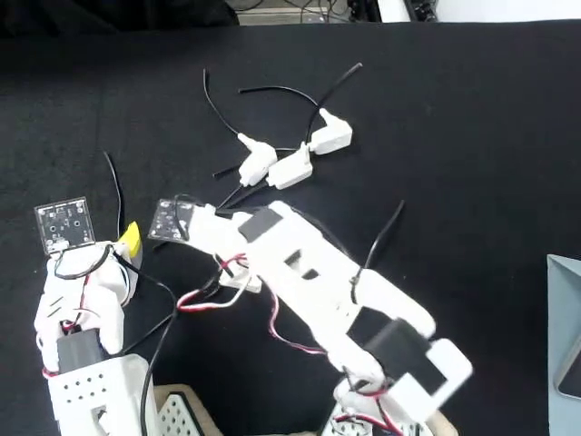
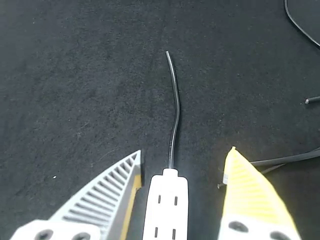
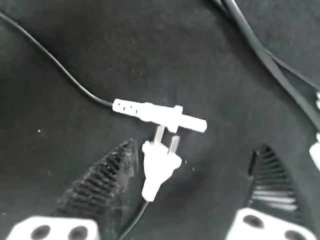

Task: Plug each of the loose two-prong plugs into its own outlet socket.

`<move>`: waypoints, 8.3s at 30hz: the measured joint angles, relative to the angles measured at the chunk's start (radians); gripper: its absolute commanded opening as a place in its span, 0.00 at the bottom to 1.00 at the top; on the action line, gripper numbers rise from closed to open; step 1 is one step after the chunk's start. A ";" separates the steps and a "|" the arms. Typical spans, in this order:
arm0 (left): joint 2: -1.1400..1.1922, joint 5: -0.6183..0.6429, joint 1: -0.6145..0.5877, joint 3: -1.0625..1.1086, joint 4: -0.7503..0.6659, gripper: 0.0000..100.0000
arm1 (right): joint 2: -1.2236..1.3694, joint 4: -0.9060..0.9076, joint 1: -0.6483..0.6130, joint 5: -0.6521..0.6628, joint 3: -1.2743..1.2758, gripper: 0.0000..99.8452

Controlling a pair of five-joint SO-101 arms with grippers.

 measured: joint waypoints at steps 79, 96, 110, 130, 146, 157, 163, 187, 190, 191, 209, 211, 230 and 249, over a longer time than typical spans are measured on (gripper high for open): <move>0.000 0.000 0.000 0.000 0.000 0.26 | 0.204 0.020 0.423 -0.431 -0.138 0.12; 0.000 0.000 0.000 0.000 0.000 0.26 | 0.235 0.086 0.423 -0.370 -0.195 0.01; 0.000 0.048 0.011 0.000 0.000 0.27 | -0.187 0.170 0.313 -0.431 -0.140 0.01; 0.000 0.158 0.342 -0.186 0.057 0.27 | -0.804 -0.364 -0.064 -0.594 0.414 0.01; -0.005 0.054 0.377 -0.348 0.272 0.27 | -0.804 -0.364 0.015 -0.609 0.463 0.01; 0.272 -0.164 0.072 -0.460 0.272 0.36 | -0.804 -0.370 0.089 -0.624 0.548 0.01; 0.594 -0.245 0.044 -0.582 0.354 0.39 | -0.804 -0.373 0.089 -0.624 0.569 0.01; 1.427 -0.545 -0.216 -0.984 0.078 0.38 | -0.804 -0.440 0.089 -0.626 0.626 0.01; 1.491 -0.592 -0.249 -1.033 0.077 0.38 | -0.804 -0.451 0.089 -0.626 0.629 0.01; 1.519 -0.606 -0.255 -1.048 0.077 0.37 | -0.804 -0.451 0.089 -0.626 0.629 0.01; 1.772 -0.269 -0.219 -1.490 0.434 0.39 | -0.804 -0.451 0.089 -0.626 0.629 0.01; 1.754 -0.210 -0.178 -1.510 0.535 0.39 | -0.804 -0.451 0.089 -0.626 0.629 0.01; 1.752 -0.044 -0.017 -1.120 0.285 0.19 | -0.804 -0.451 0.089 -0.626 0.629 0.01; 1.559 -0.212 0.153 -1.010 0.249 0.03 | -0.804 -0.454 0.089 -0.626 0.643 0.01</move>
